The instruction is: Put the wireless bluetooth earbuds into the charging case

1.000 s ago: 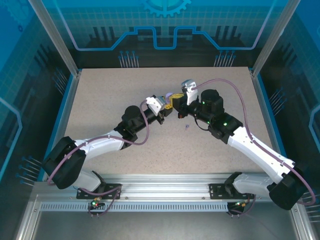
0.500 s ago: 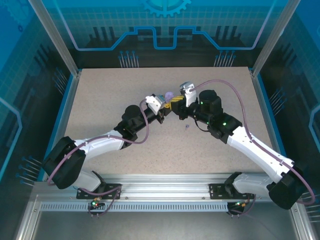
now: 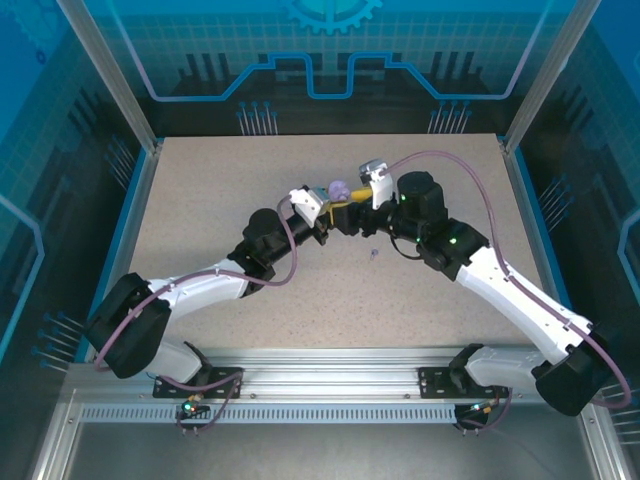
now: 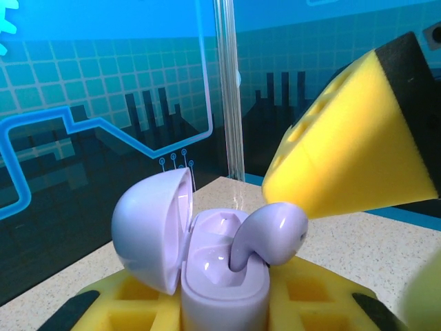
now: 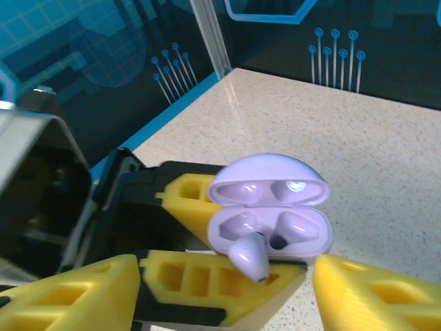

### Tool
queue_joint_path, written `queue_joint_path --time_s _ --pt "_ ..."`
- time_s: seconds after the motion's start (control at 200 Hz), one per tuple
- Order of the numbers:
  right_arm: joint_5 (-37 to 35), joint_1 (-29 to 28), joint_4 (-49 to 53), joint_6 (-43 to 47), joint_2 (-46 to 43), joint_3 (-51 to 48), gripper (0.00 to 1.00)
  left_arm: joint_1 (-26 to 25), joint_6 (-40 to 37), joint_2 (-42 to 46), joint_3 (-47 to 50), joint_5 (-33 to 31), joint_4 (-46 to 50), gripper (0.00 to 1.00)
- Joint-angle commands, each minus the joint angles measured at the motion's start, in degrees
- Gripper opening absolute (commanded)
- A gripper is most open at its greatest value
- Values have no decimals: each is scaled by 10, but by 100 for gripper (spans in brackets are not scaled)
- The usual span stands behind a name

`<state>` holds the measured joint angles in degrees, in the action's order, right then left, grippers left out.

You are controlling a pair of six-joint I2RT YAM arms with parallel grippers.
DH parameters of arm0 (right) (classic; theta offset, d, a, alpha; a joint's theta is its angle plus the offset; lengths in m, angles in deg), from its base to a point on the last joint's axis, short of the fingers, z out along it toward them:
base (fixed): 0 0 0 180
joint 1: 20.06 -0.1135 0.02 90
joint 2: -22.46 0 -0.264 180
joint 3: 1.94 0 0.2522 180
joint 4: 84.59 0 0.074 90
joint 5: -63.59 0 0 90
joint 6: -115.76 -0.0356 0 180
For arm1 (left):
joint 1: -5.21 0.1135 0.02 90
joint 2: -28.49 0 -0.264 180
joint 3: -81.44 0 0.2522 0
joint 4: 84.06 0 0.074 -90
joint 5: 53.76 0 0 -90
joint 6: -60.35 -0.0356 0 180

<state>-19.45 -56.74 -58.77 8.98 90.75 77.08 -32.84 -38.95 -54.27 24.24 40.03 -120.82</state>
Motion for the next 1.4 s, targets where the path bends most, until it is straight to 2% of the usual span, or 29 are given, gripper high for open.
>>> queue_joint_path --time_s 0.0,0.07,0.185,0.29,0.4,0.48,0.57,0.63,0.745,1.115,1.396 --pt "48 5 31 -11 -10 40 75 2 5 16 -19 -8 -23 0" --pt "65 11 36 -26 -16 53 80 2 3 17 -19 -9 -19 0" --pt "81 33 33 -60 -29 69 83 2 4 18 -18 -8 -17 0" --pt "74 61 39 -98 -42 76 83 2 5 19 -15 -8 -17 0" --pt "44 91 97 -127 -38 95 81 2 4 21 -10 -8 -17 0" --pt "32 107 151 -140 -26 108 66 2 4 21 -7 -7 -15 0" --pt "17 110 225 -131 0 130 32 2 2 20 -3 -3 -10 0" --pt "24 110 249 -123 14 134 16 2 1 21 0 0 -9 0" --pt "34 105 286 -110 41 152 0 2 -1 21 5 2 -8 0" --pt "40 67 313 -93 101 215 0 2 6 16 10 8 -1 0" --pt "41 10 341 -82 127 265 0 2 11 11 11 7 -2 0"
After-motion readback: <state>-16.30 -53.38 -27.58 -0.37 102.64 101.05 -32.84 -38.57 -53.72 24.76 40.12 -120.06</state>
